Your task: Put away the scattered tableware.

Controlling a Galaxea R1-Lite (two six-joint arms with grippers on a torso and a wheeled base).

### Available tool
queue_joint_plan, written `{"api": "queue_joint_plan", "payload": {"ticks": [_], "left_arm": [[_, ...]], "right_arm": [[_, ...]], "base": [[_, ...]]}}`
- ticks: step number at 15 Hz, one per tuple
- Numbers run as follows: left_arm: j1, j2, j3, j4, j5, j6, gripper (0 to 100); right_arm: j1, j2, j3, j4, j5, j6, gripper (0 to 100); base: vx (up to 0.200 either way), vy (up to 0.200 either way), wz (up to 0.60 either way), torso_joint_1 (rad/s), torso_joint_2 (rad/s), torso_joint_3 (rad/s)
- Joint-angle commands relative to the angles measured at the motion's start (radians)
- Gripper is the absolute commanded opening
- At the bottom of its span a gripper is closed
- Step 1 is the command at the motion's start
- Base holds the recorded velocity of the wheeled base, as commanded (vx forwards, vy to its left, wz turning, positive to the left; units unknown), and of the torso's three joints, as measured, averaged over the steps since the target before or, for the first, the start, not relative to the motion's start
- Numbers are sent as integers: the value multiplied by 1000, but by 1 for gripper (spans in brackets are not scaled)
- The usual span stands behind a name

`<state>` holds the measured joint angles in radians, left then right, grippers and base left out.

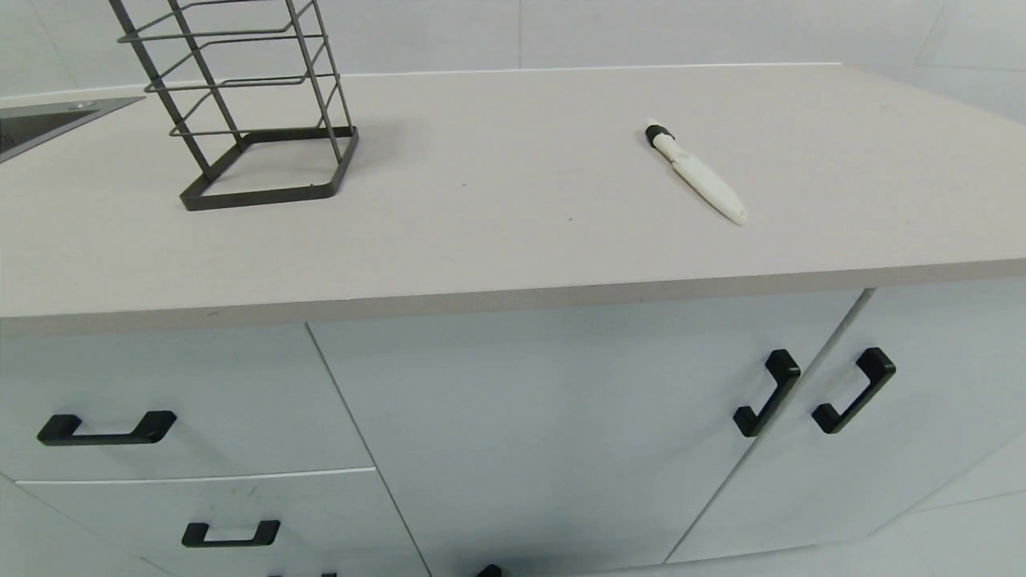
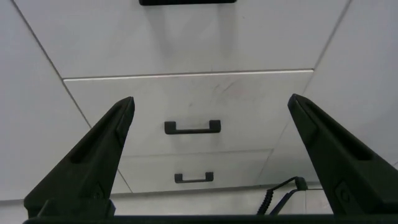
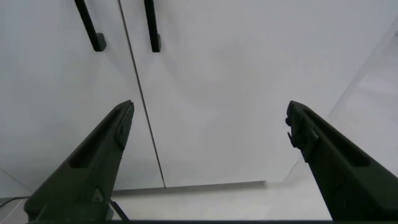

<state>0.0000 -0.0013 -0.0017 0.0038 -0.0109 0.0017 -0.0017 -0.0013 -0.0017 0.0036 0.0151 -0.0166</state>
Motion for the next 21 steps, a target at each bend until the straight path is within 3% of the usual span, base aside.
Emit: {"api": "queue_joint_plan", "payload": {"ticks": [1,8,18,21], "left_arm": [[0,1,0,1,0,0,100],[0,1,0,-1,0,0,100],[0,1,0,-1,0,0,100],[0,1,0,-1,2,0,100]], "right_arm": [[0,1,0,-4,0,0,100],[2,1,0,-4,2,0,100],[2,1,0,-4,2,0,100],[2,1,0,-4,2,0,100]], "base": [[0,0,0,0,0,0],[0,0,0,180,-123,-93],[0,0,0,179,-544,-202],[0,0,0,356,-492,-217]]}}
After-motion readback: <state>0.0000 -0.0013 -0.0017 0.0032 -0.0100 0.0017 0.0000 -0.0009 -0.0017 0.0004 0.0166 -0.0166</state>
